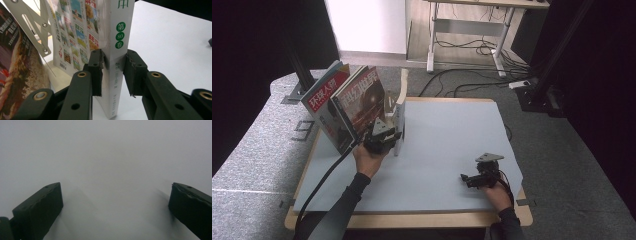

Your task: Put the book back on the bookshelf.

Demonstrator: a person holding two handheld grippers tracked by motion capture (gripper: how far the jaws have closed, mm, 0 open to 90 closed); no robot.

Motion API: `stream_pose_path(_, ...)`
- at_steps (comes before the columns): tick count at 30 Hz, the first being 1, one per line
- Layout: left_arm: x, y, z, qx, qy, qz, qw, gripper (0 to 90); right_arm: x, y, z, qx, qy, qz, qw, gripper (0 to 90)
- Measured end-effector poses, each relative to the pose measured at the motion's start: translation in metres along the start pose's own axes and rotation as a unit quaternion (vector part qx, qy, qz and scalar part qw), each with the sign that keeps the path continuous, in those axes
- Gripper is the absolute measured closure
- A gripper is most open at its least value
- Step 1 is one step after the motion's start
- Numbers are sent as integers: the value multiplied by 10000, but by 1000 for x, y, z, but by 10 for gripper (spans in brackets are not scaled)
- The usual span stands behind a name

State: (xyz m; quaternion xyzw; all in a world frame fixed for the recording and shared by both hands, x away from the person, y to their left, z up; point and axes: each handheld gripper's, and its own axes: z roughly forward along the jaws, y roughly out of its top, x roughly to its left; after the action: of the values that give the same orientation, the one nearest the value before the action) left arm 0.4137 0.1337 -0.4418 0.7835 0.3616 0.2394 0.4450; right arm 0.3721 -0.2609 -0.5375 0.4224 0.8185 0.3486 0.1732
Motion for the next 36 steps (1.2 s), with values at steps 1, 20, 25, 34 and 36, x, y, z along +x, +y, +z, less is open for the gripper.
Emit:
stream_pose_path(1,0,0,1,-2,1,-16,10000,691,0,0,0,0,0,0,10000,0)
stream_pose_path(20,-6,3,-4,-43,174,262,9995,493,0,0,0,-1,5,-2,10000,0)
stream_pose_path(25,-7,4,-8,-90,119,253,9996,412,0,0,0,-1,0,0,10000,0)
stream_pose_path(34,-8,2,-5,116,-316,82,9994,199,0,0,0,-2,0,0,10000,0)
stream_pose_path(36,-9,2,-4,189,-399,35,9990,162,0,0,0,-1,0,-2,10000,0)
